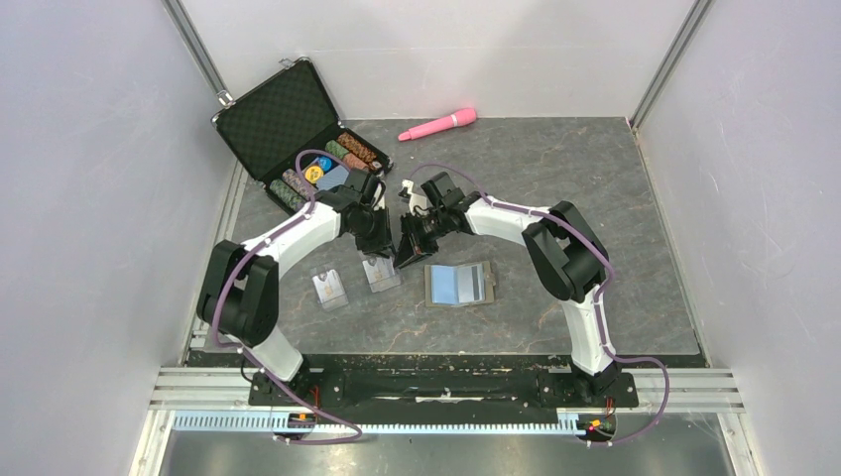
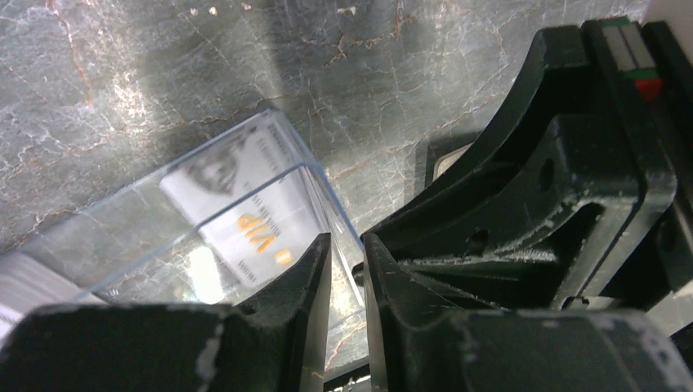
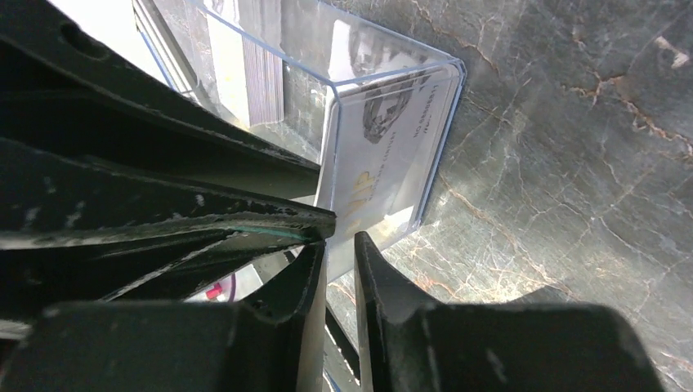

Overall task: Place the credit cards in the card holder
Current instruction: Pick up the credit card from the storage box.

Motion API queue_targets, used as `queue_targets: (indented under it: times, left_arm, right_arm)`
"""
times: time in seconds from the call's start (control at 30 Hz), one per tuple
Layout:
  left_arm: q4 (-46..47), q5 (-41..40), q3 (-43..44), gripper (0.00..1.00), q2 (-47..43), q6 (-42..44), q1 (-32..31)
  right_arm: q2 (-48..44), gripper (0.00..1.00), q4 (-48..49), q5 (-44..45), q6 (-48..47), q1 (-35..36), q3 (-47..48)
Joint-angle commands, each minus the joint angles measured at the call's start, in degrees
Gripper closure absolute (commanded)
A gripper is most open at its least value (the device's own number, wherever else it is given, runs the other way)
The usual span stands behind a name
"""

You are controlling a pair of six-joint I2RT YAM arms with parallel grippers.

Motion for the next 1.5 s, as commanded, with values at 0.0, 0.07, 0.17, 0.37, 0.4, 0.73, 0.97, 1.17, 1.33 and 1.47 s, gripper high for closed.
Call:
queue_targets:
  times: [0.0, 0.07, 0.17, 0.37, 0.4, 0.73, 0.97, 1.17, 1.33, 1.47]
  left_arm:
    - [3.7, 2.8, -1.4, 0.74, 1.4, -2.5, -0.6]
    - [3.5, 1.8, -2.1, 0.76, 1.6, -2.5, -0.6]
    - [3.1, 0.7, -2.9, 0.77, 1.0, -2.1, -0.6]
    - [1.9, -1.1, -2.7, 0.77, -1.0, -1.3, -0.6]
    - [1.6, -1.3, -2.5, 0.76, -1.1, -1.1, -0.6]
    - [-3.1, -6.4, -2.8, 0.53, -5.3, 0.3, -0.5]
    - [-4.9, -9.2, -5.4, 0.81, -6.8, 1.1, -0.4]
    - [-4.1, -8.9, -8.2, 0.70, -6.5, 0.1, -0.3]
    - [-1.5, -7.2, -10.2, 0.45, -5.1, -1.6, 0.4]
    - [0.9, -5.7, -12.0, 0.45, -2.7, -3.6, 1.6]
  right_arm:
    - [-1.6, 0.88, -0.5, -0.8, -1.2, 1.5, -1.2]
    - [-1.6, 0.88, -0.5, -0.7, -1.1, 1.4, -1.3]
    - [-1.7, 0.88, -0.6, -0.6, -1.2, 1.4, -1.3]
    - [-1.4, 0.87, -0.6, -0.6, -1.2, 1.4, -1.2]
    - [-1.4, 0.87, -0.6, -0.6, -1.2, 1.4, -1.2]
    - [-1.4, 0.87, -0.6, -0.7, -1.5, 1.4, -1.4]
    - [-1.4, 0.87, -0.5, -0.9, -1.6, 1.4, -1.6]
    - [-1.6, 0.87, -0.5, -0.7, -1.6, 1.5, -2.0]
    - [-1.8, 0.87, -0.5, -0.6, -1.7, 1.4, -2.3]
    - [-2.0, 0.87, -0.5, -0.5, -1.8, 1.4, -2.5]
